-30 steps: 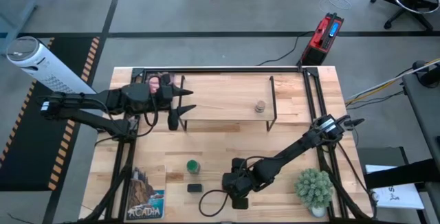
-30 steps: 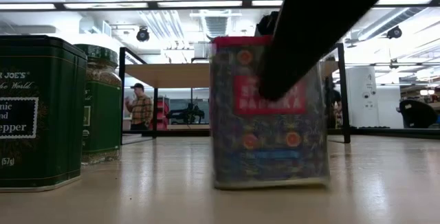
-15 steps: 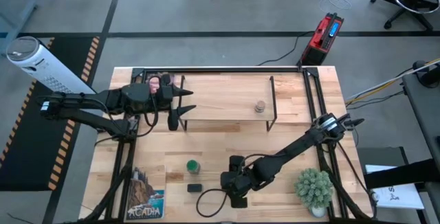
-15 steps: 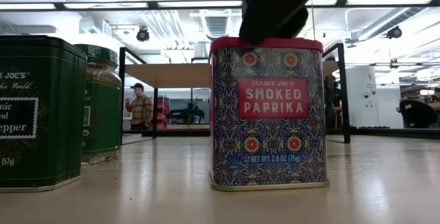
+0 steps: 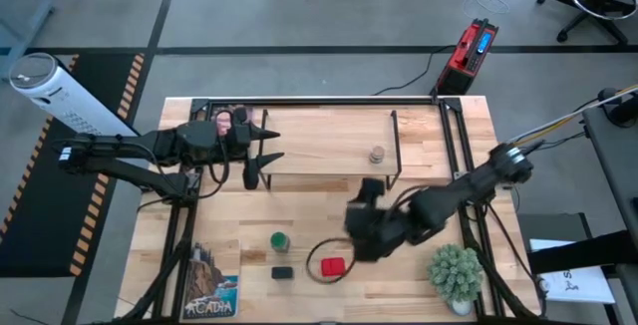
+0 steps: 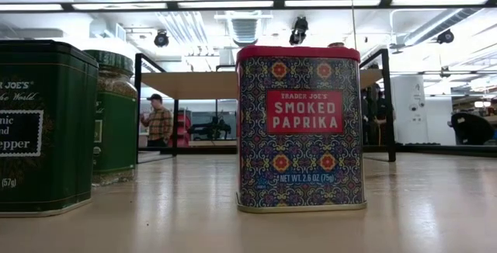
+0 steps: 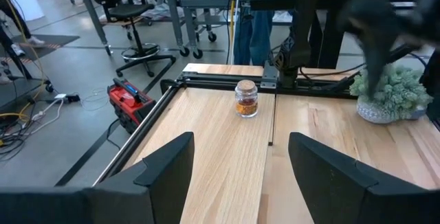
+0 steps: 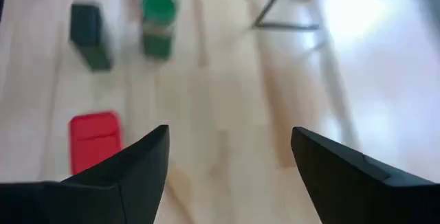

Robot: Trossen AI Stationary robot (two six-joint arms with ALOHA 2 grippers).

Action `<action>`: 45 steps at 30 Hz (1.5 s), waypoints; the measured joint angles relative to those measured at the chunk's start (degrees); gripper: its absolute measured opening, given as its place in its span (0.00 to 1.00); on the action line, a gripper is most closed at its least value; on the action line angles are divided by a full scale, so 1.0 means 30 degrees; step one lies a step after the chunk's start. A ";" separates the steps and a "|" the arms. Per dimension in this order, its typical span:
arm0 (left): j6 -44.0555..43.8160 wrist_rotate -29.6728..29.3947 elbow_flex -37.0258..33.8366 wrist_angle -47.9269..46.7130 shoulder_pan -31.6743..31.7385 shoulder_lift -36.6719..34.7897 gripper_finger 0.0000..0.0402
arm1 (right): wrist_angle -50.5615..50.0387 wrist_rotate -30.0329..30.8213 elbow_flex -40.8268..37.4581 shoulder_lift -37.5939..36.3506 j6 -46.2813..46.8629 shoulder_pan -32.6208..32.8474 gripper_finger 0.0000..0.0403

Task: Shelf spices
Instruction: Remove the transparent seasoning bottle from the shelf

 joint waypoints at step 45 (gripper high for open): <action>-0.0403 0.0015 -0.0248 -0.1079 0.0000 0.0000 0.56 | -0.4355 -0.6597 -0.2316 -0.3167 -0.9107 -1.2545 0.68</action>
